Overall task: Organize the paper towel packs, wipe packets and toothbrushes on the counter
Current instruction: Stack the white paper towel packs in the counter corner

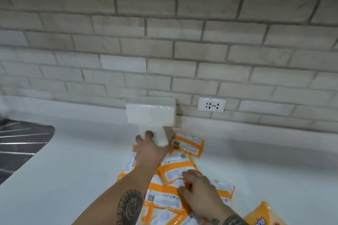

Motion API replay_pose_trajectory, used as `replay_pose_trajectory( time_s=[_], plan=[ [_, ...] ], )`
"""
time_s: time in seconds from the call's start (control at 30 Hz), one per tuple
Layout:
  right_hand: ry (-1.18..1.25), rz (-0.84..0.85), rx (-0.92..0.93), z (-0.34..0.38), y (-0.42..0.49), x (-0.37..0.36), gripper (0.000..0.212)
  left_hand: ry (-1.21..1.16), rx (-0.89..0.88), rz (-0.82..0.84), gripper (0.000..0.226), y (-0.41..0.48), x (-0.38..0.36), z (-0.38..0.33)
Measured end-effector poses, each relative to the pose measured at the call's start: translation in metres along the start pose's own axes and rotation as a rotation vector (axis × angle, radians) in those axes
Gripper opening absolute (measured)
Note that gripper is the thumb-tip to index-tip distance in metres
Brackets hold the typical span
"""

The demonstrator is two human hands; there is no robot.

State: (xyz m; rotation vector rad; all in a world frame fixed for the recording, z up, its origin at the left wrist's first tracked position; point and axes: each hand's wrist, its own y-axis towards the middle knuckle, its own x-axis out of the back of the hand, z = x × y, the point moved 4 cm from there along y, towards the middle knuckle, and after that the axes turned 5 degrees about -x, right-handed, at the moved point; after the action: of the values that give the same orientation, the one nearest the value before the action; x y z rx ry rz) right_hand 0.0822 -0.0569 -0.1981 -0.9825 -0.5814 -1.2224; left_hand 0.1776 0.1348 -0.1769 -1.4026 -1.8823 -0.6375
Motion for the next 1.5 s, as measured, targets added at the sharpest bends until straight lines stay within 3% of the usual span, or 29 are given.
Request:
replay_pose_trajectory(
  time_s=[0.3,0.67,0.77,0.83,0.93,1.03,1.1,1.17,1.27,1.37,1.5],
  plan=[
    [0.112,-0.121,-0.086,-0.012,0.001,0.036,0.053,0.095,-0.182,-0.085,0.063,0.003,0.041,-0.031],
    [0.542,-0.418,-0.063,0.018,-0.016,0.102,0.031,0.142,-0.305,0.248,0.052,-0.028,0.097,-0.124],
    [0.715,-0.384,-0.009,0.015,-0.03,0.114,0.034,0.082,-0.337,0.313,0.05,-0.038,0.104,-0.15],
    [0.791,-0.312,0.067,0.014,-0.04,0.119,0.059,-0.016,-0.342,0.351,0.051,-0.042,0.105,-0.168],
    [0.626,-0.347,0.153,0.001,-0.048,0.131,0.125,-0.139,-0.311,0.469,0.049,-0.048,0.099,-0.191],
    [0.425,-0.455,0.129,-0.01,-0.059,0.152,0.146,-0.157,-0.351,0.638,0.07,-0.058,0.085,-0.212],
    [0.334,-0.536,0.13,-0.021,-0.069,0.164,0.137,-0.182,-0.386,0.744,0.064,-0.067,0.074,-0.226],
    [0.376,-0.589,0.147,-0.038,-0.078,0.174,0.113,-0.267,-0.41,0.841,0.063,-0.077,0.063,-0.241],
    [0.689,-0.607,0.097,-0.07,-0.093,0.188,0.091,-0.472,-0.394,0.868,0.079,-0.08,0.048,-0.26],
    [1.012,-0.629,0.048,-0.098,-0.103,0.201,0.083,-0.641,-0.419,0.981,0.071,-0.091,0.023,-0.28],
    [1.206,-0.644,0.071,-0.121,-0.119,0.218,0.071,-0.717,-0.512,1.152,0.078,-0.134,-0.026,-0.299]
  ],
)
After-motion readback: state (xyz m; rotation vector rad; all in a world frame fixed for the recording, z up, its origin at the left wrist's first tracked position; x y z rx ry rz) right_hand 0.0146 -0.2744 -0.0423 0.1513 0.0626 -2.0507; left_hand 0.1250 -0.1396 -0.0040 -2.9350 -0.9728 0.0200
